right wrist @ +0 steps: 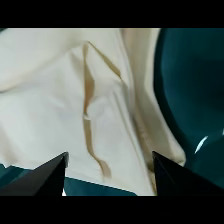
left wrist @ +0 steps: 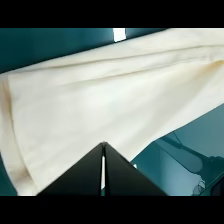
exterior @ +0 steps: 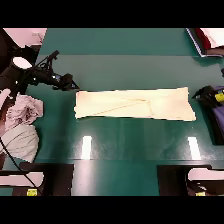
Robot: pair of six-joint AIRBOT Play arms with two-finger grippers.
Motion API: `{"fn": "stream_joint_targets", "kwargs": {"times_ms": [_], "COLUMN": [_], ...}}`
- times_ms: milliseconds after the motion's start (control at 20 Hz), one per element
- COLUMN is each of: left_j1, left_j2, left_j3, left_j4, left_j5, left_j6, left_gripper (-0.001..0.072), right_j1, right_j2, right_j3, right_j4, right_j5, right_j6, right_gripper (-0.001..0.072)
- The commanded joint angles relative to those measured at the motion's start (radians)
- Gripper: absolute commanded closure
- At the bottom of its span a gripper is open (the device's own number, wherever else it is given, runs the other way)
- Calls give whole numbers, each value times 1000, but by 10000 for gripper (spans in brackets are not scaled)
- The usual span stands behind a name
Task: Fold the shirts.
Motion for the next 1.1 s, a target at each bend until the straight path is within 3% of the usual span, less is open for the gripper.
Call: {"fn": "stream_joint_targets", "kwargs": {"times_ms": [0, 450, 650, 750, 900, 1000, 1050], "left_j1": [-77, -246, -315, -352, -398, -426, -439], "left_j2": [0, -7, -42, -59, -82, -110, -134], "left_j3": [3, 3, 3, 3, 13, 31, 54], "left_j4": [-2, 3, 2, 1, 1, -2, -6], "left_j5": [15, 98, 137, 145, 194, 237, 253], "left_j6": [5, -21, -47, -48, -75, -90, -92], "left_gripper": [676, 676, 676, 677, 685, 685, 685], "right_j1": [-99, -26, 46, 76, 97, 101, 109], "right_j2": [-74, -136, -193, -210, -189, -153, -127], "right_j3": [-53, -52, -3, 29, 66, 79, 76], "right_j4": [123, 158, 158, 157, 158, 166, 166], "right_j5": [22, -108, -29, 24, 41, 59, 69], "right_j6": [-106, -208, -207, -208, -208, -207, -206], "right_gripper": [99, 123, 124, 216, 529, 695, 696]}}
